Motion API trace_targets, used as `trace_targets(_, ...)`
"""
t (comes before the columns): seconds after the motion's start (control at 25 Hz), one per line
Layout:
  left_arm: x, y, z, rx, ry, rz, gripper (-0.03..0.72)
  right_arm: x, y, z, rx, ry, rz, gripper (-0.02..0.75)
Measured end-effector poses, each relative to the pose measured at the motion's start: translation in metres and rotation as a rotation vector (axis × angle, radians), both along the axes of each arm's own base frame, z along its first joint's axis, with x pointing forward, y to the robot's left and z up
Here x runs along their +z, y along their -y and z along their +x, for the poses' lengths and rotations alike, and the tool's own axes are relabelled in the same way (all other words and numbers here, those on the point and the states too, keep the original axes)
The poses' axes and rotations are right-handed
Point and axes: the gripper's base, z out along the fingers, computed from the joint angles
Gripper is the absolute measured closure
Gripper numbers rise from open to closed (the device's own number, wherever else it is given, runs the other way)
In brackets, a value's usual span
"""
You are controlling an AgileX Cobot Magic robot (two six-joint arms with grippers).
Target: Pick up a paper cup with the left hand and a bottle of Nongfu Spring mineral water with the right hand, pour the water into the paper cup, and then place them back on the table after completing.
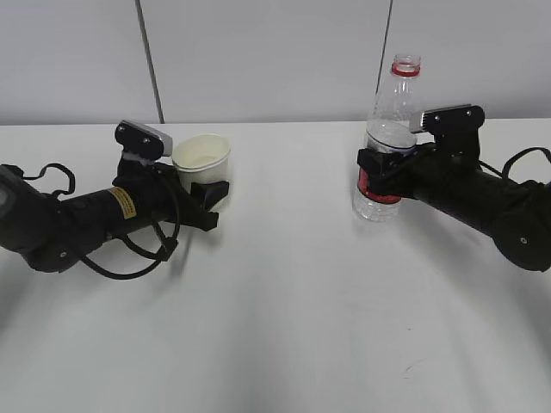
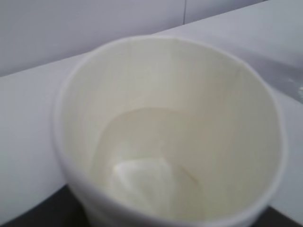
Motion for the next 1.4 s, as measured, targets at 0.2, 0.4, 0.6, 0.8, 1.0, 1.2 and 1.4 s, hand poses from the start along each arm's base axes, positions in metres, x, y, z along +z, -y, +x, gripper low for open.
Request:
trace_targets(0.2, 0.002, -0.02, 0.012, 0.08, 0.002, 0.012, 0.308, -0.005, 0.0, 0.0, -0.001, -0.014, 0.0, 0.308)
trace_targets(0.4, -0.002, -0.035, 0.018, 0.153, -0.013, 0.002, 0.308, -0.005, 0.0, 0.0, -0.001, -0.014, 0.001, 0.309)
trace_targets(0.6, -0.019, -0.039, 0.018, 0.192, -0.038, -0.009, 0.308, -0.005, 0.0, 0.0, -0.001, -0.014, 0.001, 0.309)
trace_targets(0.8, -0.019, -0.039, 0.019, 0.192, -0.034, -0.012, 0.308, -0.004, 0.0, 0.0, -0.001, -0.013, 0.002, 0.31)
trace_targets(1.0, -0.019, -0.039, 0.019, 0.191, -0.034, -0.011, 0.309, -0.004, 0.0, 0.0, -0.001, -0.013, 0.002, 0.31)
trace_targets(1.2, -0.02, -0.039, 0.018, 0.192, -0.038, -0.007, 0.249, -0.004, 0.0, 0.0, -0.001, -0.013, 0.002, 0.31)
trace_targets(1.4, -0.017, -0.038, 0.019, 0.186, -0.013, -0.027, 0.148, -0.004, 0.0, 0.0, -0.001, -0.013, 0.002, 0.31)
